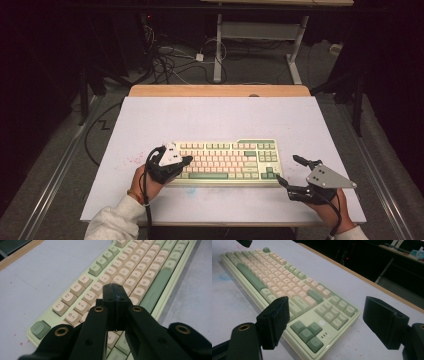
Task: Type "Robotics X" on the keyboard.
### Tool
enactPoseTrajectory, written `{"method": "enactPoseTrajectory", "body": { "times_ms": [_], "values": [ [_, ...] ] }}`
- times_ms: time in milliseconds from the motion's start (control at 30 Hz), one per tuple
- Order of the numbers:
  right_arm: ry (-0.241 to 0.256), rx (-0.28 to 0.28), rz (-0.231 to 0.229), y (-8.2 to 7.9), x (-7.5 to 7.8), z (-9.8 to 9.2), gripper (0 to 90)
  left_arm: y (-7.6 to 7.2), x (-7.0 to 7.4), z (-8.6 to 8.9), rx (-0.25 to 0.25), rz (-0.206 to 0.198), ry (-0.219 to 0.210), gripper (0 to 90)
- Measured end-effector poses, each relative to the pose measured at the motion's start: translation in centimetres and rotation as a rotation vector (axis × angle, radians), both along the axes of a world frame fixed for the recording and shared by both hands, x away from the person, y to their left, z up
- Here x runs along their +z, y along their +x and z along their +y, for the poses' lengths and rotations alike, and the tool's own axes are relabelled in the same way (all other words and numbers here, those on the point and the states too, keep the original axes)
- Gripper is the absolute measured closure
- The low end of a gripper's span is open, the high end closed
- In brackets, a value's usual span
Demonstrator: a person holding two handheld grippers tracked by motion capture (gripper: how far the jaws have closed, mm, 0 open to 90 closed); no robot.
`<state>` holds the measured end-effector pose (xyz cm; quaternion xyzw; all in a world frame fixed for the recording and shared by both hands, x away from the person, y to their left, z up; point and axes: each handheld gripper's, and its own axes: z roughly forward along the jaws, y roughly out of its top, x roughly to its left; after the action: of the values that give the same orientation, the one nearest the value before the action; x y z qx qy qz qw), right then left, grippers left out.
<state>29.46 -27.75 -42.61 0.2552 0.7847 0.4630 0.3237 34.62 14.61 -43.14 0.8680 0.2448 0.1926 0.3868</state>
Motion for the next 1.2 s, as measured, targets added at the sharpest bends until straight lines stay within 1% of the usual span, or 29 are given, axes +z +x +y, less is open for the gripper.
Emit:
{"method": "enactPoseTrajectory", "body": {
  "times_ms": [133, 433, 533, 567, 600, 633, 733, 767, 833, 900, 967, 1133, 1200],
  "values": [
    [0.0, -0.001, 0.001, 0.0, 0.0, 0.0, 21.7, 0.3, 0.0, -0.5, -0.011, 0.003, 0.006, 87.8],
    [-0.002, 0.006, 0.004, 0.1, 0.0, 0.1, 22.1, 0.5, -0.1, -0.9, -0.016, 0.006, 0.009, 87.8],
    [-0.004, 0.024, 0.016, 0.2, 0.0, 0.6, 26.6, 0.6, -0.1, -1.1, -0.018, 0.005, 0.013, 87.8],
    [-0.001, 0.027, 0.016, 0.3, 0.0, 0.7, 35.8, 0.6, -0.1, -1.1, -0.018, 0.005, 0.013, 87.8],
    [0.008, 0.041, 0.018, 0.3, 0.0, 0.8, 46.3, 0.7, 0.0, -1.2, -0.018, 0.003, 0.012, 87.8],
    [0.009, 0.052, 0.025, 0.5, 0.1, 0.9, 48.7, 0.7, 0.0, -1.2, -0.018, 0.003, 0.012, 87.8],
    [-0.003, 0.078, 0.049, 0.9, 0.2, 1.4, 68.7, 0.8, -0.1, -1.3, -0.02, 0.004, 0.017, 87.8],
    [-0.012, 0.083, 0.066, 1.1, 0.2, 1.6, 75.0, 0.8, -0.1, -1.3, -0.02, 0.004, 0.017, 87.8],
    [-0.026, 0.082, 0.09, 1.3, 0.2, 1.9, 84.7, 0.8, -0.1, -1.4, -0.02, 0.005, 0.019, 87.8],
    [-0.034, 0.097, 0.106, 1.6, 0.2, 2.3, 90.0, 0.9, -0.1, -1.4, -0.023, 0.006, 0.022, 87.8],
    [-0.042, 0.099, 0.116, 1.9, 0.2, 2.7, 90.0, 0.9, -0.1, -1.5, -0.023, 0.006, 0.022, 87.7],
    [-0.052, 0.128, 0.145, 2.5, 0.1, 3.8, 90.0, 1.0, -0.2, -1.6, -0.024, 0.008, 0.024, 87.8],
    [-0.066, 0.134, 0.157, 2.8, 0.0, 4.3, 90.0, 1.1, -0.2, -1.7, -0.024, 0.007, 0.027, 87.8]
  ]
}}
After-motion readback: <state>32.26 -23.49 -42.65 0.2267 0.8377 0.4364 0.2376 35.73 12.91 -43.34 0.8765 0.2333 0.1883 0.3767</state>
